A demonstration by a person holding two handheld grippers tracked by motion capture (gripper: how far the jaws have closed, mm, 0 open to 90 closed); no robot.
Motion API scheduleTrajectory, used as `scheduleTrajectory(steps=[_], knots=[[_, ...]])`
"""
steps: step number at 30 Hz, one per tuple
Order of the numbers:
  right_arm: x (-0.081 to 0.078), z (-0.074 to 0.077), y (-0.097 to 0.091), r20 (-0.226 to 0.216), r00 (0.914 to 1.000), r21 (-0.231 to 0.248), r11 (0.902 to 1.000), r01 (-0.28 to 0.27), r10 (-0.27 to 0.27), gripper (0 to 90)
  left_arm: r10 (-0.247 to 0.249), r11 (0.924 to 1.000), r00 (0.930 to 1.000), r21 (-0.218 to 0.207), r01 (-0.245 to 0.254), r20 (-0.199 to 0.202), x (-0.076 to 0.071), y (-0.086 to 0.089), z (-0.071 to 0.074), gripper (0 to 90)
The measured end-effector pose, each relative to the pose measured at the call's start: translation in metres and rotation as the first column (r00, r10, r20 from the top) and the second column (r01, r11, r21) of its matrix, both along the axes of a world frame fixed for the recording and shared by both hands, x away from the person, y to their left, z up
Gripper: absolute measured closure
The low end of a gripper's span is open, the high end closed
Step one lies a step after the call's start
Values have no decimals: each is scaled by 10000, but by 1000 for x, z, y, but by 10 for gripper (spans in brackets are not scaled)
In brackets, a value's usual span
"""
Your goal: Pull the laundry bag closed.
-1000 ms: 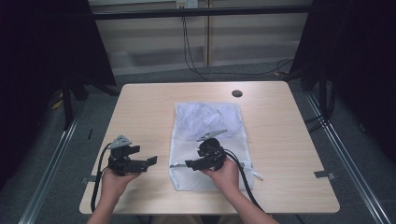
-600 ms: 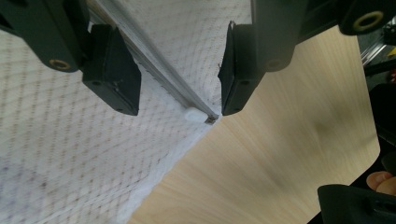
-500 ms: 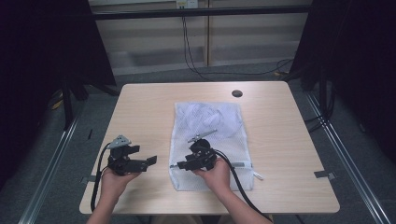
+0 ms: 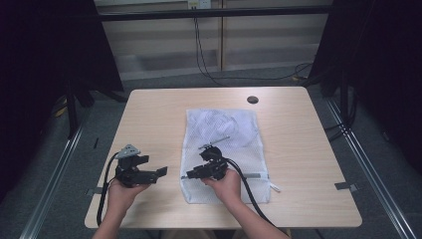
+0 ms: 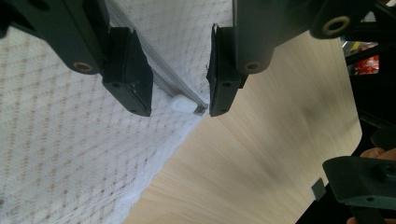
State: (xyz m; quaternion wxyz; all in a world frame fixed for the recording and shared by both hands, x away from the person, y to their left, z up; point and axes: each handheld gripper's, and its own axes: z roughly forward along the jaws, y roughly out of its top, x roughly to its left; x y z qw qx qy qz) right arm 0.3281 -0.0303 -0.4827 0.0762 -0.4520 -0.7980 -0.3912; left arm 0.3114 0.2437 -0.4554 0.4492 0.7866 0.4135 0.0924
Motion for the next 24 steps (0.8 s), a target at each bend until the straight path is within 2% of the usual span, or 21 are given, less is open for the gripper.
scheduleTrajectory(steps=[7, 10, 11, 15, 21, 24], knots=[[3, -1, 7, -108, 9999, -76, 10000, -46, 45, 627, -11, 10000, 10000, 80, 11, -20, 1, 0, 0, 68], [5, -3, 10, -241, 9997, 78, 9999, -91, 93, 635, -46, 9999, 10000, 118, 47, -26, 1, 0, -1, 68], [6, -3, 14, -223, 9997, -24, 9999, -140, 140, 647, -24, 9999, 10000, 106, 25, -37, 1, 0, -1, 69], [8, -2, 17, -358, 9991, 77, 9997, -226, 229, 695, 43, 10000, 10000, 9, -43, -40, 1, 0, 0, 67], [9, -3, 19, -483, 9984, -86, 9996, -286, 281, 735, 22, 10000, 10000, 97, -22, -16, 2, 1, 0, 68], [9, -4, 20, -535, 9981, -23, 9995, -321, 319, 764, 61, 10000, 10000, 68, -60, -47, 2, 0, -1, 68]])
